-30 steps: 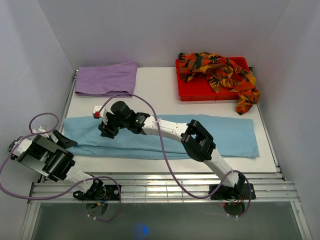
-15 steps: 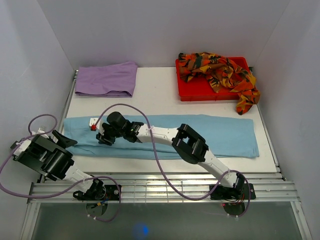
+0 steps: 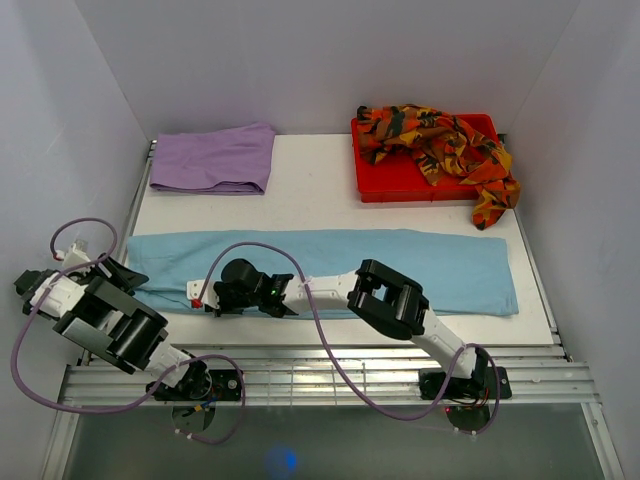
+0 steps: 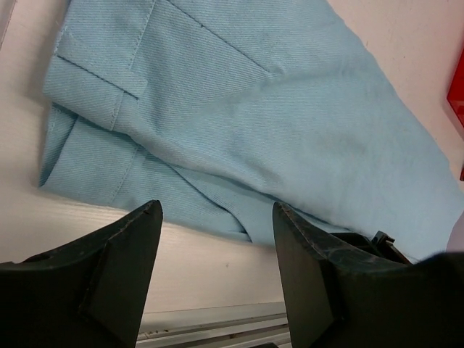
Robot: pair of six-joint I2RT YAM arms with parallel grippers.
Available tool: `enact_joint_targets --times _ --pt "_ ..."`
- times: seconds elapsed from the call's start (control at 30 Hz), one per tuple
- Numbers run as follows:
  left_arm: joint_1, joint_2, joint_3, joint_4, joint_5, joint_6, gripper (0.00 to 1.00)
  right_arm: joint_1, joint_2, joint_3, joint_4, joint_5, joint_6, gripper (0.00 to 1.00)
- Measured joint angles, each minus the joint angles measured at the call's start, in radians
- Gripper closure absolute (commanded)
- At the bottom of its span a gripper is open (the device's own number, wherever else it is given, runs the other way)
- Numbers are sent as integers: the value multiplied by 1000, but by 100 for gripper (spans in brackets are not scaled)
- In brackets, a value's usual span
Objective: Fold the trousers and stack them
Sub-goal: Fold the trousers
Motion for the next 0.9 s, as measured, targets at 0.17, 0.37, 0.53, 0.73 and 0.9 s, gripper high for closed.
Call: enact_joint_targets --times 0.17,0.37,0.53,0.73,0.9 --pt "-42 0 -2 37 -31 -44 27 0 0 -45 11 77 -44 77" --pt "-54 12 -8 111 -73 -135 29 -10 -10 -54 29 174 -47 68" --pt "-58 35 -14 154 -104 -198 35 -18 -76 -88 29 217 -53 62" --pt "-81 52 -30 205 -145 -259 36 -50 -156 -162 30 237 -71 56" --pt "-111 86 -59 264 -165 -315 38 -79 -169 -223 19 237 -76 48"
